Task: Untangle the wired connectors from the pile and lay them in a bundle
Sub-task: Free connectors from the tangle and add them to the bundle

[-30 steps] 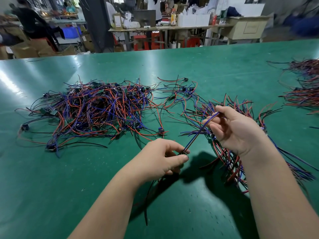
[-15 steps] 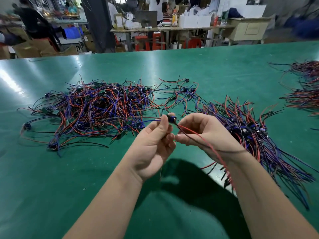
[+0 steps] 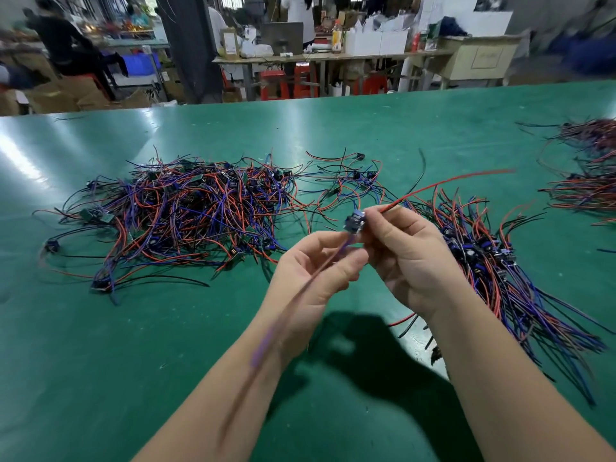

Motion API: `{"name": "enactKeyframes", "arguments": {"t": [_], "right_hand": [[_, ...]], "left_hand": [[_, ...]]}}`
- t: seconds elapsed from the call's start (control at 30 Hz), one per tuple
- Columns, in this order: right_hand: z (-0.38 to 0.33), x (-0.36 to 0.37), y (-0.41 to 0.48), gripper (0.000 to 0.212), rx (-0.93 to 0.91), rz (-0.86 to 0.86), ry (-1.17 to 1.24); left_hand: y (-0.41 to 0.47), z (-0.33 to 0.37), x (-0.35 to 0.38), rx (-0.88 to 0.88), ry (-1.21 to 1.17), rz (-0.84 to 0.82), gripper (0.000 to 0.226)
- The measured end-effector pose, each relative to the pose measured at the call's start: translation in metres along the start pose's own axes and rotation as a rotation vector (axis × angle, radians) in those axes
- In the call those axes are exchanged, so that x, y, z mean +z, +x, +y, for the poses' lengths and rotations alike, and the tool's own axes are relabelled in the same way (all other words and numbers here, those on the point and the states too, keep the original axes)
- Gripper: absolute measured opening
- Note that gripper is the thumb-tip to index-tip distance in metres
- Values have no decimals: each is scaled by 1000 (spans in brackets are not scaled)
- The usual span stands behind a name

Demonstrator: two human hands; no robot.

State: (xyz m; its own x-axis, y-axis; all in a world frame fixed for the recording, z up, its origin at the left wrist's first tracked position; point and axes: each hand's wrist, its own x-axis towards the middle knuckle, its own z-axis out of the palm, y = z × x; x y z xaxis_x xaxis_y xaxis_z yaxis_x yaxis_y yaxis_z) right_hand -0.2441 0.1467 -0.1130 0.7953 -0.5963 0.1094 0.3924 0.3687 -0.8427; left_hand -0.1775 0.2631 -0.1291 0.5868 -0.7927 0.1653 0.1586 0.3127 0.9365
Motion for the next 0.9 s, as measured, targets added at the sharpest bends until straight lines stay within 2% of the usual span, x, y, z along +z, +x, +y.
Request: {"name": "enactKeyframes", "arguments": {"t": [0.03, 0.1, 0.13, 0.2, 0.3, 0.33, 0.4, 0.5, 0.57, 0.73, 0.9], "right_hand": [[-3, -2, 1, 8, 12, 5, 49], [-10, -6, -1, 12, 35, -11, 56], [-12, -8, -2, 12, 53, -44, 6], [-14, -13, -4, 11, 90, -142, -144], [-13, -17, -5, 3, 126, -207, -297], [-12, -19, -4, 10, 132, -203, -323], [-11, -21, -3, 20, 135, -167, -392], [-9, -20, -1, 11, 106, -97, -458], [-9, -19, 1, 9, 85, -26, -437], [-18, -31, 8, 18, -5, 214, -265], [-21, -41, 11, 26, -126, 351, -303]], "left_hand": [[0, 0, 0, 39, 70, -33, 26], [2, -1, -5, 5, 124, -42, 32], [4, -1, -7, -44, 104, -7, 31], [5, 2, -8, -183, -16, 0, 12], [4, 0, -9, -244, -32, -49, 30], [3, 0, -8, -239, -13, -44, 28], [3, -1, -7, -253, 1, -33, 21], [5, 0, -9, -317, 17, 6, 19], [5, 1, -11, -356, 44, -2, 18], [2, 0, -10, -447, 162, -79, 14], [1, -3, -11, -482, 267, -127, 13]]}}
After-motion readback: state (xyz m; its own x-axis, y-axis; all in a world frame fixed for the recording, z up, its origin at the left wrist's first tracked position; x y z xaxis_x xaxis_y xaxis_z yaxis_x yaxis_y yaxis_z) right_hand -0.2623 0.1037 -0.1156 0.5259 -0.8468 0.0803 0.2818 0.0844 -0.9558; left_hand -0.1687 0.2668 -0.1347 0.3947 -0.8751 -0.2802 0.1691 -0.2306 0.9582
